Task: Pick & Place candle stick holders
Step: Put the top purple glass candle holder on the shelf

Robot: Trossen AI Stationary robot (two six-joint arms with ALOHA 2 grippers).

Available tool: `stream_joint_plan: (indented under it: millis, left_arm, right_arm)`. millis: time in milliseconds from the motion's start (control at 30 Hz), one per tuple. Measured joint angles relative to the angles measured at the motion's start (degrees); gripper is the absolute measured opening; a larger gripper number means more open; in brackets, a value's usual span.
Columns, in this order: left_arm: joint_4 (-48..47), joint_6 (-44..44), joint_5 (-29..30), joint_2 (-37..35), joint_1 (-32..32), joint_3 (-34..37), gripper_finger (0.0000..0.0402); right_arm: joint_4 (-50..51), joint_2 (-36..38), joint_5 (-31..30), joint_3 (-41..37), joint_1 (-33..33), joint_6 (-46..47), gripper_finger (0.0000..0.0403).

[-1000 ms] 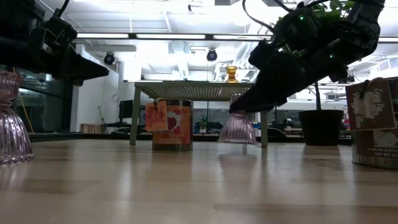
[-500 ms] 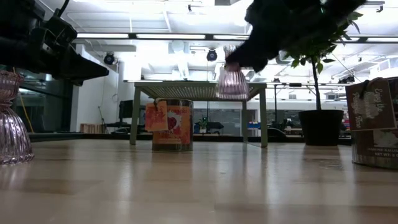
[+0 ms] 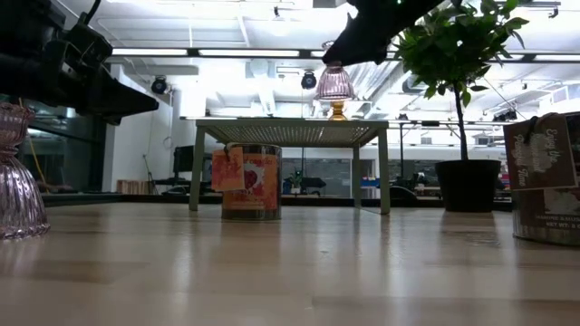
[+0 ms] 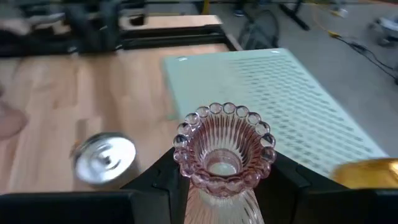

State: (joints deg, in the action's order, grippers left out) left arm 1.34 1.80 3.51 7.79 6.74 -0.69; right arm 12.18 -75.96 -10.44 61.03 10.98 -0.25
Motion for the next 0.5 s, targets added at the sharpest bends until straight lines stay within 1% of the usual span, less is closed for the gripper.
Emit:
stream_joint_plan:
  millis: [167,333,500]
  left_arm:
    - [0.00,0.00,0.00,0.01,-0.01,0.00,0.0058]
    - [0.00,0.00,0.00,0.01,-0.01,0.00,0.0058]
    - [0.00,0.00,0.00,0.02,0.00,0.00,0.0058]
  right_arm:
    - [1.93,0.00,-0.38,0.07,4.77,3.86,0.0138]
    - [3.24,-0.02,-0.60,0.03,8.88,4.32,0.0139]
    - [3.09,-1.20,1.61,0.03,11.21,4.73,0.0139]
